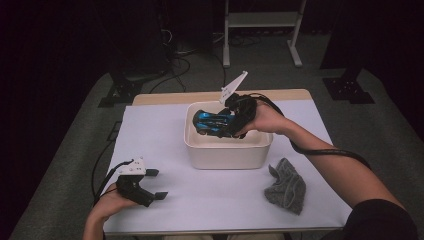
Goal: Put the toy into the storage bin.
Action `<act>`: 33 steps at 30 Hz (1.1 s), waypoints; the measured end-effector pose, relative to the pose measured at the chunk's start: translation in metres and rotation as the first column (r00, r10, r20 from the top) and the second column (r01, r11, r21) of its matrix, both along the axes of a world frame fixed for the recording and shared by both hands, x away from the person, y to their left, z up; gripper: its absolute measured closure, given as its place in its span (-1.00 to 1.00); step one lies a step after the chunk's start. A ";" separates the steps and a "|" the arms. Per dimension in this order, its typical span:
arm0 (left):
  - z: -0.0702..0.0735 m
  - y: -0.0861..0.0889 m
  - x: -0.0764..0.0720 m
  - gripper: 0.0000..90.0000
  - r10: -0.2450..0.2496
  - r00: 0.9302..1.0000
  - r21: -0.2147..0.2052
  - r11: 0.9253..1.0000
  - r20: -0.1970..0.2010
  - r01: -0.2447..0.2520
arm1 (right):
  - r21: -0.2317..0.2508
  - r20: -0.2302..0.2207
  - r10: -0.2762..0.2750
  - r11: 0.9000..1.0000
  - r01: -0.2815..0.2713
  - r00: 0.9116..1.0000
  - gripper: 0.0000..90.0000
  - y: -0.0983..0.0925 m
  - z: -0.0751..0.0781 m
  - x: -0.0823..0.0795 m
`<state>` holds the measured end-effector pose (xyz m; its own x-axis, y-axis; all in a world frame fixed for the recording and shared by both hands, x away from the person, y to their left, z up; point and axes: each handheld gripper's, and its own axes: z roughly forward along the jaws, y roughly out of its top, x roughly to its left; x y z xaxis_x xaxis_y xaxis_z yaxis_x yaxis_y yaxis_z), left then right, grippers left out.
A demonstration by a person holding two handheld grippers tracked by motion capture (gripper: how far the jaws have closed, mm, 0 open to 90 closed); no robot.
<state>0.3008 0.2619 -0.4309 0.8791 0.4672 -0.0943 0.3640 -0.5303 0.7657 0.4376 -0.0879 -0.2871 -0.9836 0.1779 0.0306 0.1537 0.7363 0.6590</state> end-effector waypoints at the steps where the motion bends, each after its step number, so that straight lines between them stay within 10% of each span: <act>1: 0.000 0.000 0.000 -0.80 0.001 1.000 -0.002 1.000 -0.001 -0.001 | 0.002 -0.002 0.002 1.000 -0.002 1.000 -0.44 0.000 -0.003 0.002; 33: 0.000 0.002 0.001 -0.80 -0.001 1.000 -0.029 1.000 -0.009 0.001 | -0.055 -0.060 0.031 0.998 -0.035 0.998 -0.45 0.019 -0.046 0.019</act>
<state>0.3015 0.2636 -0.4305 0.8786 0.4634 -0.1155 0.3704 -0.5086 0.7773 0.4570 -0.0689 -0.3334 -0.9857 0.1483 0.0797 0.1660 0.7768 0.6075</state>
